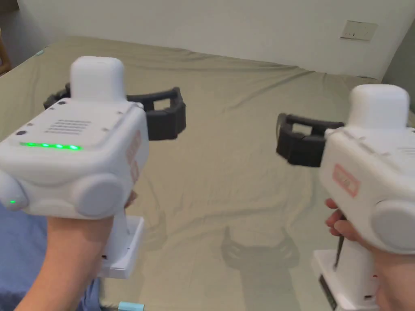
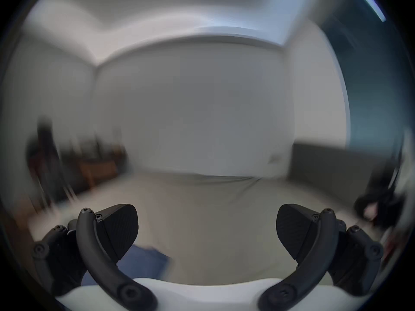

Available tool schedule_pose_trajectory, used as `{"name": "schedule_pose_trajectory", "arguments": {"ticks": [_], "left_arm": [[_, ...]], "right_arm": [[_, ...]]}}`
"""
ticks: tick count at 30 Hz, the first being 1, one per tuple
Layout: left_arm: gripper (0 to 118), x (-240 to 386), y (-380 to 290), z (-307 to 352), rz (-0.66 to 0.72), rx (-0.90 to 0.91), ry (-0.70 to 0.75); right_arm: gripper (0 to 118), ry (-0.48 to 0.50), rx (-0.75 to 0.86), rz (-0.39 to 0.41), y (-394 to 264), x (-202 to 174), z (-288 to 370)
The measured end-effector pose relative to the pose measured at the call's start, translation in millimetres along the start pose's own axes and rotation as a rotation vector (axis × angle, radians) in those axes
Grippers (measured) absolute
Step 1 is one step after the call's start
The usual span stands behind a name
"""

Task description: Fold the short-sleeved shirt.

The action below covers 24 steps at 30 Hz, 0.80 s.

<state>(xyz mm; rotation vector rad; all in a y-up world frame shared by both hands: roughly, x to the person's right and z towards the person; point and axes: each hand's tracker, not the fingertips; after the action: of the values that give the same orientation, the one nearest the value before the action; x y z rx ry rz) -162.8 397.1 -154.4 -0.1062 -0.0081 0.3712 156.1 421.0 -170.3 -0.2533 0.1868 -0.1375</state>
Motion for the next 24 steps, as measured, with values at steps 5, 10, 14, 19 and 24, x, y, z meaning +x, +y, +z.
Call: {"name": "schedule_pose_trajectory", "arguments": {"ticks": [5,10,14,19,24], "left_arm": [[118,10,-21,7,-0.245,0.125,0.083],[118,29,-27,12,-0.395,0.152,0.062],[118,38,-27,15,-0.436,0.189,0.09],[118,44,-23,17,-0.481,0.21,0.094],[118,44,-20,18,-0.45,0.191,0.078]], "right_arm": [[118,-0.089,0.052,0.084,-11,-3,1],[118,-0.141,0.199,0.275,-22,-19,14],[118,-0.13,0.267,0.327,-24,-31,23],[118,-0.176,0.254,0.378,-24,-37,19],[118,-0.146,0.221,0.342,-23,-36,22]]}}
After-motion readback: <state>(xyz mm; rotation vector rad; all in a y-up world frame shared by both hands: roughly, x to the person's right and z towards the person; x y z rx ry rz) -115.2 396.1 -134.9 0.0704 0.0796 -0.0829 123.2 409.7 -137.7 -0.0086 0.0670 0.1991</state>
